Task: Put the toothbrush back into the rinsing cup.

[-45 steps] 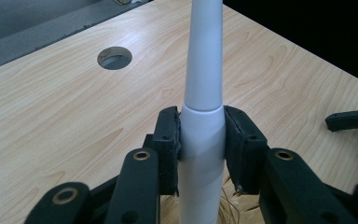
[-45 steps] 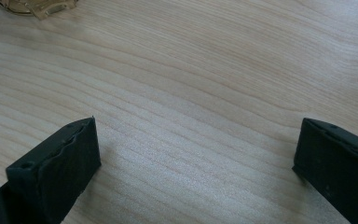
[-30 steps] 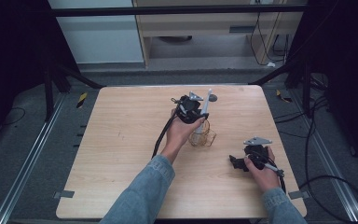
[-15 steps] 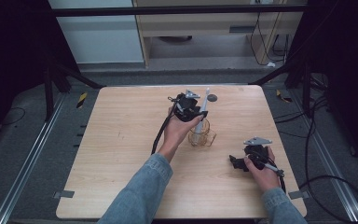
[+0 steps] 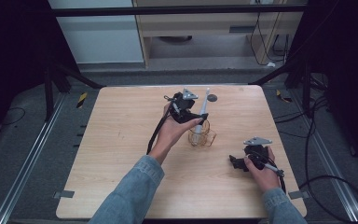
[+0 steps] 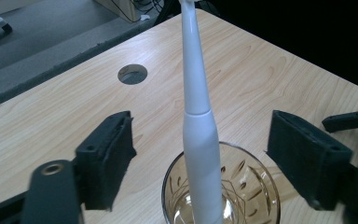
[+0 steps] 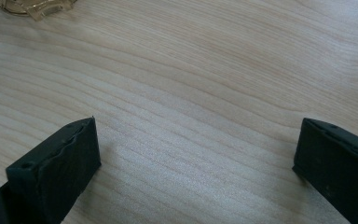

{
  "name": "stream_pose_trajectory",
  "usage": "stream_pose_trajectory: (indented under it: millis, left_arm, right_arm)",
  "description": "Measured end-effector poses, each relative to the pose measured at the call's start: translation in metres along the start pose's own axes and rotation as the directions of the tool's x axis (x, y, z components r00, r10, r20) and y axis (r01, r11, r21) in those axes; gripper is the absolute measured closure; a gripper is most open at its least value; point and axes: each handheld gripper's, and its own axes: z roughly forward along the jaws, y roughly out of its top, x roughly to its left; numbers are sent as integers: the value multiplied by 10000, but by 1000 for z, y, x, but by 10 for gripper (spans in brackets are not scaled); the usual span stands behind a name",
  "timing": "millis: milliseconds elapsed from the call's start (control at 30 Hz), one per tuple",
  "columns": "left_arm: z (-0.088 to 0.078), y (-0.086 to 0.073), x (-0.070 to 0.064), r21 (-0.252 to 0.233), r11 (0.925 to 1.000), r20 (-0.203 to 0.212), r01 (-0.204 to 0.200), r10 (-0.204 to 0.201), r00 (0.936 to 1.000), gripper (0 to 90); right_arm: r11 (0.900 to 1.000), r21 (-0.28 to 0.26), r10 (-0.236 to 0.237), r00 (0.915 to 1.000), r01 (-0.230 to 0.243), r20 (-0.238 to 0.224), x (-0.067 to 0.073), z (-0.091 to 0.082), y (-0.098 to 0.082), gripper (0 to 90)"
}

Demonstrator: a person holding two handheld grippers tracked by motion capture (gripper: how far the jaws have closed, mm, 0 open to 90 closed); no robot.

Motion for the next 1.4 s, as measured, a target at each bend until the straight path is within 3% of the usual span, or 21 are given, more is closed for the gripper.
stream_pose_trajectory:
  millis: [400,600,1000,1400]
  left_arm:
    - [-16,-10,0,533,9973,307,-502,486,9983,88]
    - [-21,-15,2,505,9980,703,-382,346,9969,81]
    - [-40,-18,17,403,9990,327,-193,180,9993,79]
    - [-65,-41,35,465,9989,163,-79,71,9998,58]
  right_arm:
    - [10000,26,32,10000,-32,-20,0,0,0,4]
    - [10000,20,11,10000,-11,-3,0,0,0,3]
    - [10000,4,-28,10000,28,7,0,1,1,3]
    - [10000,3,2,10000,-2,31,0,1,1,3]
